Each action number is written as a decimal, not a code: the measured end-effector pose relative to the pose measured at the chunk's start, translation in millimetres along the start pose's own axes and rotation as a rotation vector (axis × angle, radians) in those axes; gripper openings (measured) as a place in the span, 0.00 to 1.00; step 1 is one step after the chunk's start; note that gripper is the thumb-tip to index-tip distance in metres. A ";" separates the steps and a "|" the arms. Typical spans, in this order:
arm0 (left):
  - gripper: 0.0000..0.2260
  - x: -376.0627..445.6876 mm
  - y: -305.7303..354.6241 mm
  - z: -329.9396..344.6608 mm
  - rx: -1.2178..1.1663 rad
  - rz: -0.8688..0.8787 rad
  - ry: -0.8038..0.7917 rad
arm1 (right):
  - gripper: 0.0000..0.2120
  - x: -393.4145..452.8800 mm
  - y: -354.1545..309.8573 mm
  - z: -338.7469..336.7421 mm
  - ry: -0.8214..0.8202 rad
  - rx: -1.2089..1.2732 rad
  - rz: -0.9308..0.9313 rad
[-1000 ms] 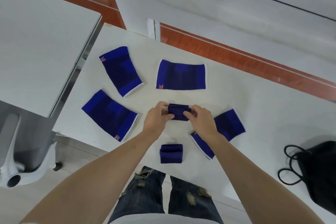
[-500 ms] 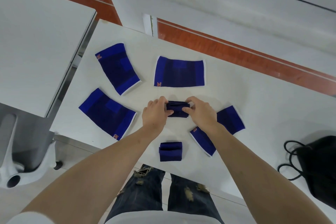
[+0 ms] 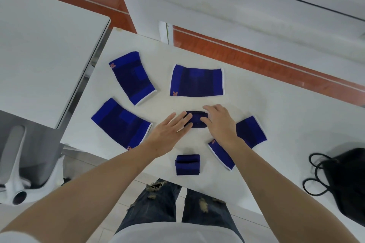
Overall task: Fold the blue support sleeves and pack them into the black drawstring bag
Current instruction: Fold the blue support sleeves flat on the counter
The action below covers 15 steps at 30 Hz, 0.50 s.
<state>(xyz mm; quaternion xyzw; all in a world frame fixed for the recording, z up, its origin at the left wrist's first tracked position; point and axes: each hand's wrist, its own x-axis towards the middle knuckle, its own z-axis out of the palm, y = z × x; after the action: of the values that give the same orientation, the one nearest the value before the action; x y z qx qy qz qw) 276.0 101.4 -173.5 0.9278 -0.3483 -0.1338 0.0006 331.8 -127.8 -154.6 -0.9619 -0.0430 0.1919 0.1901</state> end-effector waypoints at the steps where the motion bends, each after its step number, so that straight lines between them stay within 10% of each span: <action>1: 0.32 0.3 0.1 -1.6 0.016 0.004 -0.013 | 0.20 -3.6 2.2 2.9 0.049 -0.049 -0.067; 15: 0.33 2.8 1.2 0.5 -0.024 -0.023 -0.076 | 0.23 -8.3 23.3 21.2 0.034 -0.304 -0.245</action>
<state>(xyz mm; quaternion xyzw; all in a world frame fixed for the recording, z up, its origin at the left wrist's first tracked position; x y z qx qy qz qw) 277.1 98.8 -174.6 0.9258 -0.3359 -0.1732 -0.0031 316.1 -143.2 -178.7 -0.9702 -0.1850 0.1426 0.0653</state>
